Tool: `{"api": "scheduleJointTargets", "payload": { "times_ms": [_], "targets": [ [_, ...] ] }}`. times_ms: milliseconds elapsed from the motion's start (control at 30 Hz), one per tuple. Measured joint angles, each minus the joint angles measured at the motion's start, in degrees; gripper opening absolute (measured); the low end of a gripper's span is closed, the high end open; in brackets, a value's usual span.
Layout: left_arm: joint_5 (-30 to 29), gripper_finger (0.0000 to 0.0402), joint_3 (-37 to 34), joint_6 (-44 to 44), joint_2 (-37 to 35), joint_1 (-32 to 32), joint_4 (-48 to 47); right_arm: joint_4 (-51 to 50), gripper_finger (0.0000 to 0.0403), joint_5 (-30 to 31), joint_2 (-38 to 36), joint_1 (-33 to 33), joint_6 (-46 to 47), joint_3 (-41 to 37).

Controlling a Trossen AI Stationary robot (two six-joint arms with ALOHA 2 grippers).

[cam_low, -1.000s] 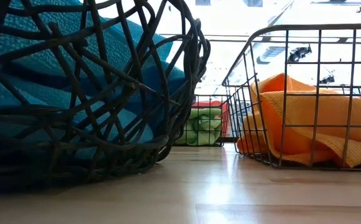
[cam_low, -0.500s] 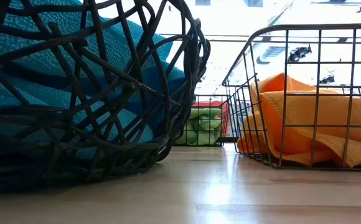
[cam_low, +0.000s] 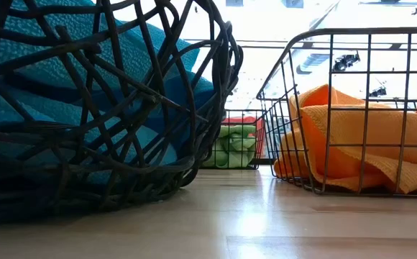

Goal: Sort microfiber towel by color & place in baskets
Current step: Put the blue towel into the bottom wire basket

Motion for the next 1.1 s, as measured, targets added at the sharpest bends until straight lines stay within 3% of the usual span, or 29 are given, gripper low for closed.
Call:
{"api": "scheduleJointTargets", "payload": {
  "times_ms": [167,400,700,967,1100],
  "targets": [
    [-2.05,0.0290,0.00,-0.01,0.00,-0.02,3.28,-0.23,0.0320,0.00,0.00,0.00,0.00,0.00],
    [4.28,0.0294,0.00,-6.97,0.00,-0.07,7.67,-0.24,0.0320,0.00,0.00,0.00,-0.45,0.00],
    [3.19,0.0294,-0.08,-9.04,0.20,-0.76,7.22,-0.71,0.0320,-0.02,0.01,0.00,-0.30,0.00],
    [4.44,0.0294,-9.90,-8.88,1.82,0.44,19.55,-1.90,0.0320,-0.04,0.02,0.00,-0.02,0.00],
    [2.94,0.0294,-13.82,-11.57,1.90,0.42,20.48,-1.93,0.0320,-0.04,0.02,0.00,-0.02,0.00]
  ]
}}
